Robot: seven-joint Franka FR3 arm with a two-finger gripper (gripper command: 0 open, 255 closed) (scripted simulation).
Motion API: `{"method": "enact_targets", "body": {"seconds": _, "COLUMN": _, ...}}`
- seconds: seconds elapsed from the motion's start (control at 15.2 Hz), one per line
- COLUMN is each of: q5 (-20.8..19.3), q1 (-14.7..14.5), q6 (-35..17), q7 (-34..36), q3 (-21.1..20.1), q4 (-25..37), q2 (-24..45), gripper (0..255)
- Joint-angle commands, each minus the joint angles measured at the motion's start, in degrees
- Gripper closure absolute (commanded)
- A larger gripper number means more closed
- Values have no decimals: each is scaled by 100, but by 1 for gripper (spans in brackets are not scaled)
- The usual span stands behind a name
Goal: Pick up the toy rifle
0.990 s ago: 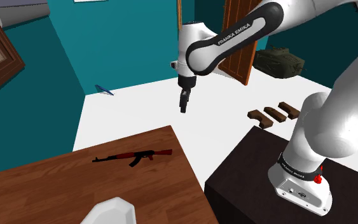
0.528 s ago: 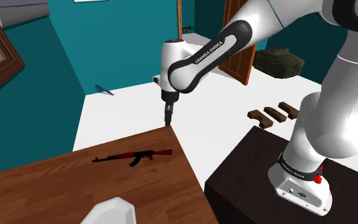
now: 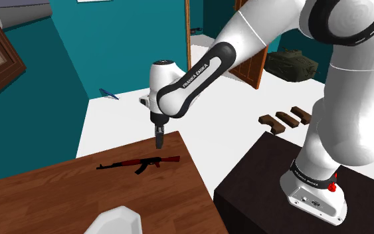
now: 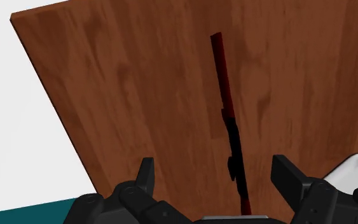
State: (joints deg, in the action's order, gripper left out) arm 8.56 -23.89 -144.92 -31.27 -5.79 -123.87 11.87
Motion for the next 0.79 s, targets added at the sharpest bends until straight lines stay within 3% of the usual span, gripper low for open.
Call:
{"method": "enact_targets", "body": {"seconds": 0.0, "q5": 13, "q1": -77, "q6": -134, "q7": -138, "q3": -105, "q4": 258, "q2": 332, "gripper": 0}}
{"method": "enact_targets", "body": {"seconds": 0.4, "q5": -52, "q1": -308, "q6": -417, "q7": -442, "q3": -375, "q4": 931, "q2": 1139, "gripper": 0}}
{"method": "enact_targets", "body": {"seconds": 0.73, "q5": -54, "q1": -319, "q6": -715, "q7": -481, "q3": -370, "q4": 911, "q2": 1420, "gripper": 0}}
